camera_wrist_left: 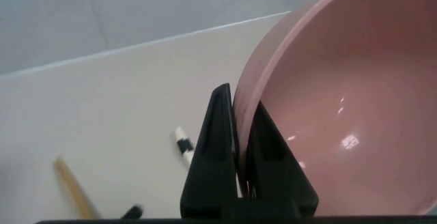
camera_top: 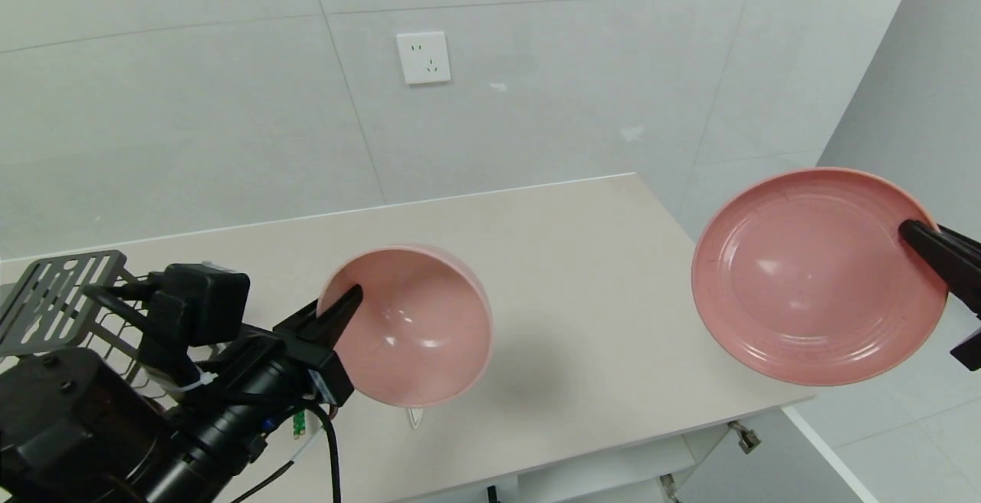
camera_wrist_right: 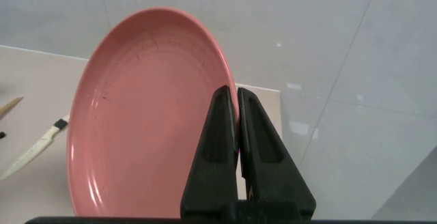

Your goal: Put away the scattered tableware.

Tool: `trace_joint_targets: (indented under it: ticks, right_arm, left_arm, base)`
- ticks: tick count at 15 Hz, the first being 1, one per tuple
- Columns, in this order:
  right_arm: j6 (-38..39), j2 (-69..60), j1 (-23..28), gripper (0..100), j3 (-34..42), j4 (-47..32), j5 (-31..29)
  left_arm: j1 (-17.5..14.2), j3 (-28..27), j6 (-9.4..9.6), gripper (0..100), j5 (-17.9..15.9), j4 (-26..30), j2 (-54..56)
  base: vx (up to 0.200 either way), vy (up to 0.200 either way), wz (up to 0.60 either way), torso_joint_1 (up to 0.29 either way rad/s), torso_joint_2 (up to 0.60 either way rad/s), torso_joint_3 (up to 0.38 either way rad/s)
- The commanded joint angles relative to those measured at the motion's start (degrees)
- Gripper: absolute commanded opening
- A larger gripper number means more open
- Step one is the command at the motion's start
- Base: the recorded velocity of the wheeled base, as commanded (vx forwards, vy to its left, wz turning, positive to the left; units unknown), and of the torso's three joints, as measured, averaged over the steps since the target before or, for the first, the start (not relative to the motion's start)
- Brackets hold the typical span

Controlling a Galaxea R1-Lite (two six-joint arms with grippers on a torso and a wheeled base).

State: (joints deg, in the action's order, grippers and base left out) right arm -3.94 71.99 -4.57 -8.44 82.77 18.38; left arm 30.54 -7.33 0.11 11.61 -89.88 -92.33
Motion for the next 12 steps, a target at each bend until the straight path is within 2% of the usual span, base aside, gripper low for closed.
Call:
trace_joint_targets:
  ticks: [1, 2, 6, 8, 10, 12]
  right_arm:
    - [-0.02, 5.45, -0.09, 0, 2.37, 3.97, -0.01]
    - [0.07, 8.43, -0.09, 0, 3.07, 7.23, -0.01]
    - [0.07, 8.79, -0.17, 0, 3.51, 7.23, -0.01]
    - [0.07, 8.08, -0.17, 0, 3.43, 7.23, -0.01]
    - [-0.11, 7.82, -0.35, 0, 3.51, 7.23, -0.01]
    - [-0.46, 8.08, -1.58, 0, 3.78, 7.23, -0.01]
  left_arm:
    - [1.45, -0.50, 0.15, 0, 0.00, -0.12, -1.18]
    - [2.33, -0.06, 0.15, 0, 0.00, -0.12, 0.40]
    - [5.67, 1.61, 0.59, 0, 0.00, -0.12, 3.91]
    - [5.94, 2.05, 2.09, 0, 0.00, -0.12, 4.09]
    - [6.03, 2.32, 2.26, 0, 0.00, -0.12, 4.88]
    - [6.64, 3.64, 2.53, 0, -0.09, -0.12, 5.76]
  base:
    - [-0.200, 0.000, 0.00, 0.002, 0.00, 0.007]
    - [-0.200, 0.000, 0.00, 0.002, 0.00, 0.002]
    - [-0.200, 0.000, 0.00, 0.008, 0.00, 0.001]
    - [-0.200, 0.000, 0.00, -0.015, 0.00, 0.007]
    - [-0.200, 0.000, 0.00, -0.005, 0.00, 0.005]
    - [0.000, 0.000, 0.00, 0.000, 0.00, 0.000]
